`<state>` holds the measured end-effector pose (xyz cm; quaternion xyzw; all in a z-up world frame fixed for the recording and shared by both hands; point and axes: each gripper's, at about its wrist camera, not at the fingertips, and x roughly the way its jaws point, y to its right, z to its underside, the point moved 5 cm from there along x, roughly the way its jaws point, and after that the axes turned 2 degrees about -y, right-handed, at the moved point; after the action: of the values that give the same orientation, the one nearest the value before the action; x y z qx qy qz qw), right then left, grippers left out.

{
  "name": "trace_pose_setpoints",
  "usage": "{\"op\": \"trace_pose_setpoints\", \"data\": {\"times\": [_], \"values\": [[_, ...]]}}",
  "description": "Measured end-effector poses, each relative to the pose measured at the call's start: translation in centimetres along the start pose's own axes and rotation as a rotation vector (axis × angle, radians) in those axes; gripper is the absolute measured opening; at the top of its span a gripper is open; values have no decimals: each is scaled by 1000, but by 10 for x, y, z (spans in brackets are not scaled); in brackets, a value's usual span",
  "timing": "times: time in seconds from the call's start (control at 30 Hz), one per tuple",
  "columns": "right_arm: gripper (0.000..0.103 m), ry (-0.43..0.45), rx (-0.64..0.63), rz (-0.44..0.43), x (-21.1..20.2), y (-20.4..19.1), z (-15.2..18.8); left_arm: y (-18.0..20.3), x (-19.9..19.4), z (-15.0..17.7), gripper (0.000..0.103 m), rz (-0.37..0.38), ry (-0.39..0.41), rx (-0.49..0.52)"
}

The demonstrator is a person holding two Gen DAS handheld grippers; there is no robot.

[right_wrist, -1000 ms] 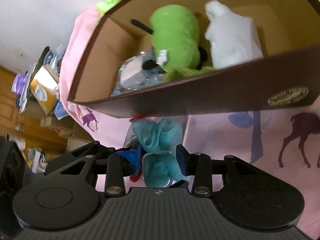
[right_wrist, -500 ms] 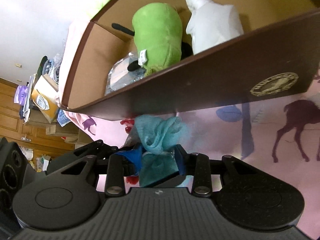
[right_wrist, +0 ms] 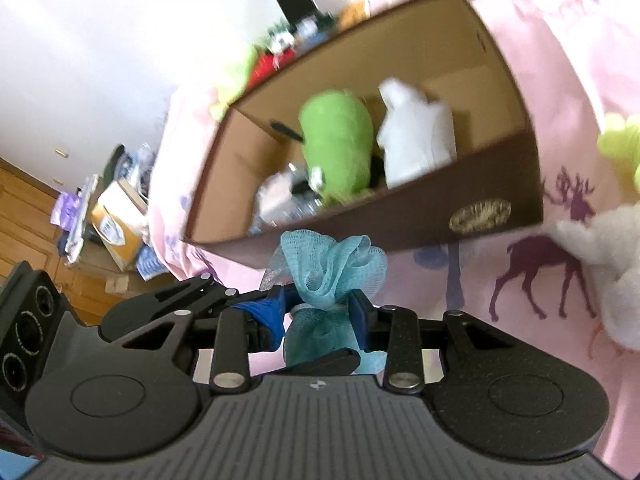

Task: Organize soft objects
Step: 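Lift the teal mesh cloth with both grippers and carry it into the box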

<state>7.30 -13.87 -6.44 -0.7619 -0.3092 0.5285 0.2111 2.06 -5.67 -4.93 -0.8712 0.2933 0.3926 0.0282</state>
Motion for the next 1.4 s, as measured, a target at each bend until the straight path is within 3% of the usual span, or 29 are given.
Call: {"op": "trace_pose_setpoints", "data": {"times": [0.23, 0.53, 0.83, 1.07, 1.4], "values": [[18, 114, -110, -30, -11, -36, -24, -13, -27, -32, 38, -50, 118, 29], [18, 223, -274, -42, 24, -75, -68, -63, -42, -56, 38, -205, 199, -9], [18, 246, -387, -21, 77, -86, -95, -124, -19, -54, 38, -347, 155, -75], [18, 230, -415, 17, 112, -78, -110, -167, 9, -55, 38, -400, 94, -115], [18, 202, -219, -24, 99, -45, -121, -182, 12, -46, 38, -413, 58, -182]]}}
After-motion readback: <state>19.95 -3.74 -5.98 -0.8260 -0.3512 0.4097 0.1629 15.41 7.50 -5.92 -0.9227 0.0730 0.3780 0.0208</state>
